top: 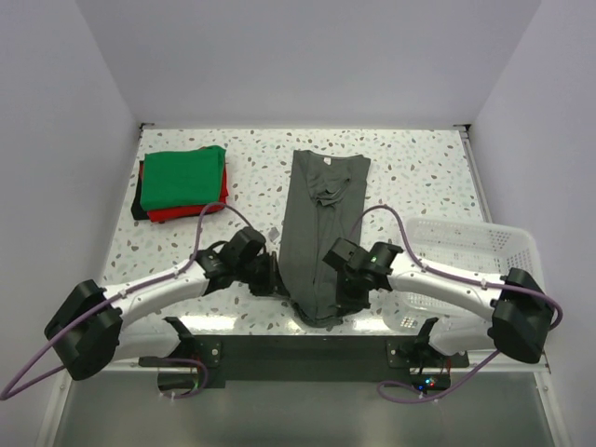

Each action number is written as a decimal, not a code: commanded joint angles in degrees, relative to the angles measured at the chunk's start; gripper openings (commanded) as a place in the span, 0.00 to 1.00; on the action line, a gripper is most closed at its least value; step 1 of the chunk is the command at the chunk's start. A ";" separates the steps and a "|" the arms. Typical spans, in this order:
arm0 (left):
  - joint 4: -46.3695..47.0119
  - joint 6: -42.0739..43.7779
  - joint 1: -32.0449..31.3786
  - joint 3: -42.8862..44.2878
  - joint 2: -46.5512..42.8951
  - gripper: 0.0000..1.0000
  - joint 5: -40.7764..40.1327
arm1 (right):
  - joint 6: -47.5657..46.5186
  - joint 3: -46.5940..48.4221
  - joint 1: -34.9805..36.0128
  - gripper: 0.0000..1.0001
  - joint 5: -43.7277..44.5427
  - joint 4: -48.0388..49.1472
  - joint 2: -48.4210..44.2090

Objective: Fold and stack the t-shirts
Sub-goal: Fold the tshirt

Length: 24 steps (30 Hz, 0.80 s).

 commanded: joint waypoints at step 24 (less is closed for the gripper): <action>3.74 10.87 18.44 29.07 26.11 0.00 4.59 | -27.55 33.29 -32.06 0.00 1.05 -6.95 25.15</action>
